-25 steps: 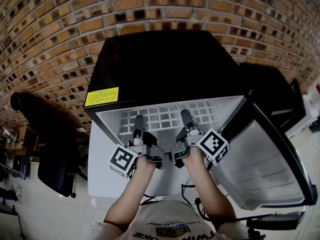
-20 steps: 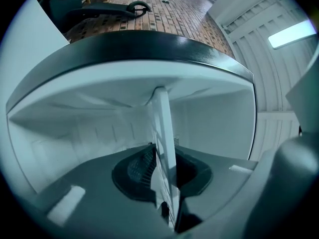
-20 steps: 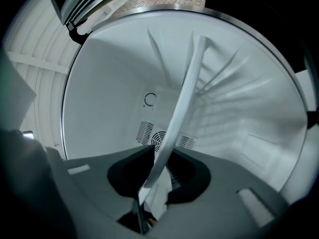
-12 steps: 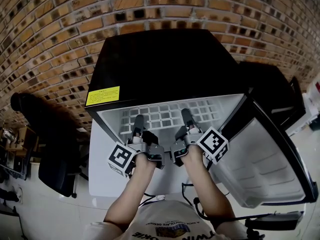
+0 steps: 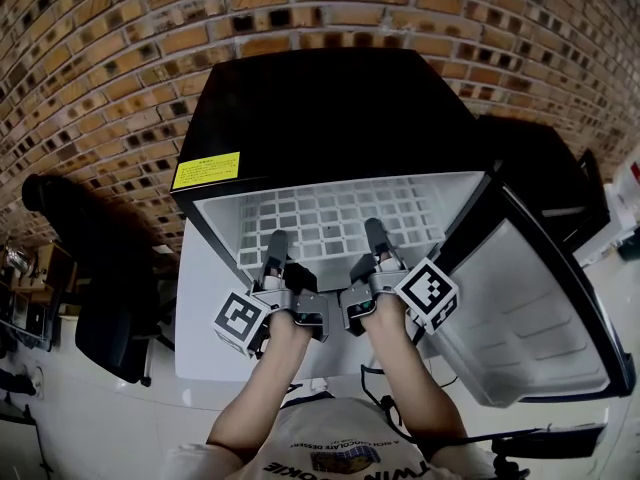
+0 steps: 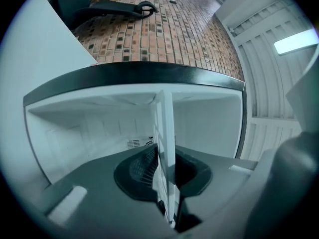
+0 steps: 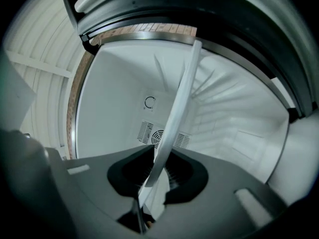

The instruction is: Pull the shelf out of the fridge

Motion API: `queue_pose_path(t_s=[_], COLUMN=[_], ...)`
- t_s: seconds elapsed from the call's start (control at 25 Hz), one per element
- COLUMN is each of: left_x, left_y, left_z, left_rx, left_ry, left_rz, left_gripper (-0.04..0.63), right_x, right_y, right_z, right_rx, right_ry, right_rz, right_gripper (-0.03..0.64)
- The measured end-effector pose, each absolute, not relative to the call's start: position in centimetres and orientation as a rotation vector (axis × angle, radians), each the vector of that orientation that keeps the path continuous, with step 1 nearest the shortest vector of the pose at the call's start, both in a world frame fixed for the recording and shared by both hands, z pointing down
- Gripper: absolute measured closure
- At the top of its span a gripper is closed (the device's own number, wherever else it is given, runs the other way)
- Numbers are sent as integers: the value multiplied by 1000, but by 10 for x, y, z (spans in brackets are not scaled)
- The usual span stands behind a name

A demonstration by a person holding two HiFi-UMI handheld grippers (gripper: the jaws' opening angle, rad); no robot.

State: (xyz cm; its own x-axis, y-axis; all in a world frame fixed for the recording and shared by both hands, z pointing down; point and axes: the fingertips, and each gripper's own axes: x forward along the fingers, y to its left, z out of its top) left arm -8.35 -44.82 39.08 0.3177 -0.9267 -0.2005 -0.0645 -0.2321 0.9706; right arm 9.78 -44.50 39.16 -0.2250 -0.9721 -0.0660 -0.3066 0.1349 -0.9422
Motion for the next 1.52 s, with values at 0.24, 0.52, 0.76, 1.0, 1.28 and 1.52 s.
queue_pose_path(t_s=[0.24, 0.52, 0.76, 1.0, 1.28, 1.52], left_x=[-85, -85, -85, -84, -82, -82], left_y=[-422, -392, -368, -343, -309, -281], left_z=[393, 396, 395, 396, 393, 391], left_rx=[1574, 1565, 1557, 1559, 1642, 1686], left_ry=[-943, -947, -939, -947, -942, -914], left_rz=[-1085, -1090, -1108, -1115, -1133, -1168], left_gripper=[563, 563, 563, 563, 572, 571], right_x=[97, 96, 96, 97, 97, 97], right_y=[-419, -390, -367, -344, -310, -282], right_z=[395, 397, 396, 398, 392, 387], right_rx=[-1247, -1230, -1221, -1215, -1211, -1191], right_ry=[1670, 1684, 1700, 1714, 1781, 1818], right_rz=[-1133, -1138, -1131, -1137, -1066, -1017], right_gripper=[549, 548, 546, 545, 545, 546])
